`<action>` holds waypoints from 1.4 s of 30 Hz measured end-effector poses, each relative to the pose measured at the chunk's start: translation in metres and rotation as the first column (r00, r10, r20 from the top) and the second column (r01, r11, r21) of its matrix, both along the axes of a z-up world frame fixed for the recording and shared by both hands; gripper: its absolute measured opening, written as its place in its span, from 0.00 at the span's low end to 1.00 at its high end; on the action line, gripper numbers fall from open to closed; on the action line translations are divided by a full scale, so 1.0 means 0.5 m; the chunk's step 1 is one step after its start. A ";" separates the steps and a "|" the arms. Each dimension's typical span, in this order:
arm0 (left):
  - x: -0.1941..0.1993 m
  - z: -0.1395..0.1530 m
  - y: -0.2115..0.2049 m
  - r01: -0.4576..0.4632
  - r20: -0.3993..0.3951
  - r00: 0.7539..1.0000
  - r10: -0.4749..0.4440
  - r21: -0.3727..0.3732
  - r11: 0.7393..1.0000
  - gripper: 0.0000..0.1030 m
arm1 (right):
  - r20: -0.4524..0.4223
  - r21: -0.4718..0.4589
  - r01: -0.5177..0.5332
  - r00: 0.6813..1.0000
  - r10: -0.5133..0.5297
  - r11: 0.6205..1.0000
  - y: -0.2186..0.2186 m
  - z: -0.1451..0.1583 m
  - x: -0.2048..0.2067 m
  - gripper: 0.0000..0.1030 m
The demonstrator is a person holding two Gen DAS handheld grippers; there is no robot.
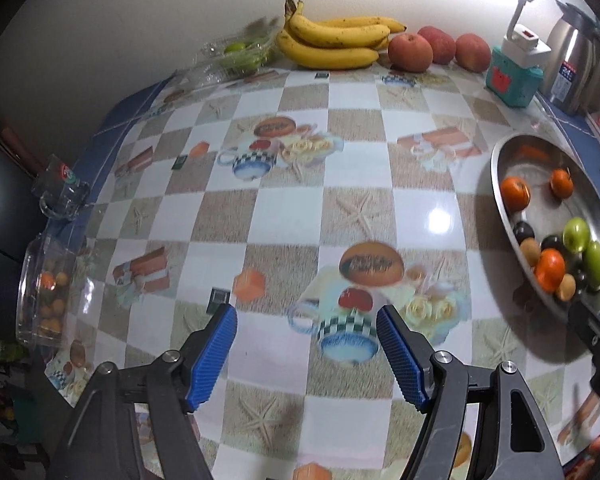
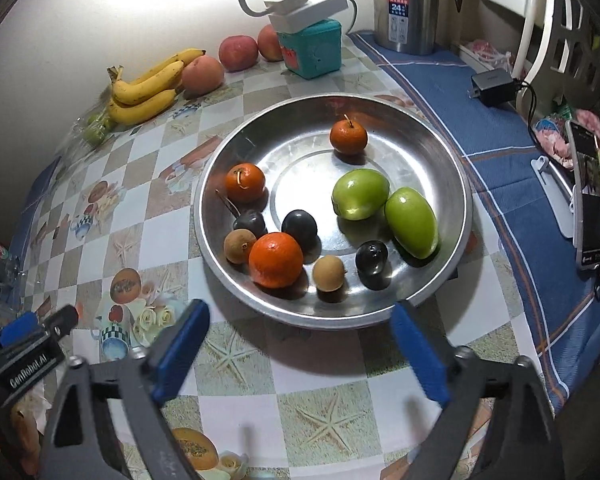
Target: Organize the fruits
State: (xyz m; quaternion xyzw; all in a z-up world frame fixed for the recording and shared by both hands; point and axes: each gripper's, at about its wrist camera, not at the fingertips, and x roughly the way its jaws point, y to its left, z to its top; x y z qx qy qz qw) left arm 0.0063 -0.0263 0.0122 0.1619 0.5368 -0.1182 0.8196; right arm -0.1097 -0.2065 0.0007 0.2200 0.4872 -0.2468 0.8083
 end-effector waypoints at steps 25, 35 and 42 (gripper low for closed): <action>-0.015 -0.019 0.025 -0.014 -0.062 0.998 0.011 -0.061 0.998 1.00 | -0.001 -0.019 -0.031 1.000 0.031 0.999 0.026 0.001 -0.006 0.96; -0.016 -0.017 0.022 -0.008 -0.055 0.998 0.005 -0.054 0.999 1.00 | -0.005 -0.017 -0.033 0.999 0.032 0.999 0.022 -0.002 -0.008 0.96; -0.018 -0.016 0.017 -0.001 -0.044 0.999 0.000 -0.033 0.999 1.00 | -0.014 -0.020 -0.033 0.999 0.033 0.999 0.022 -0.006 -0.006 0.96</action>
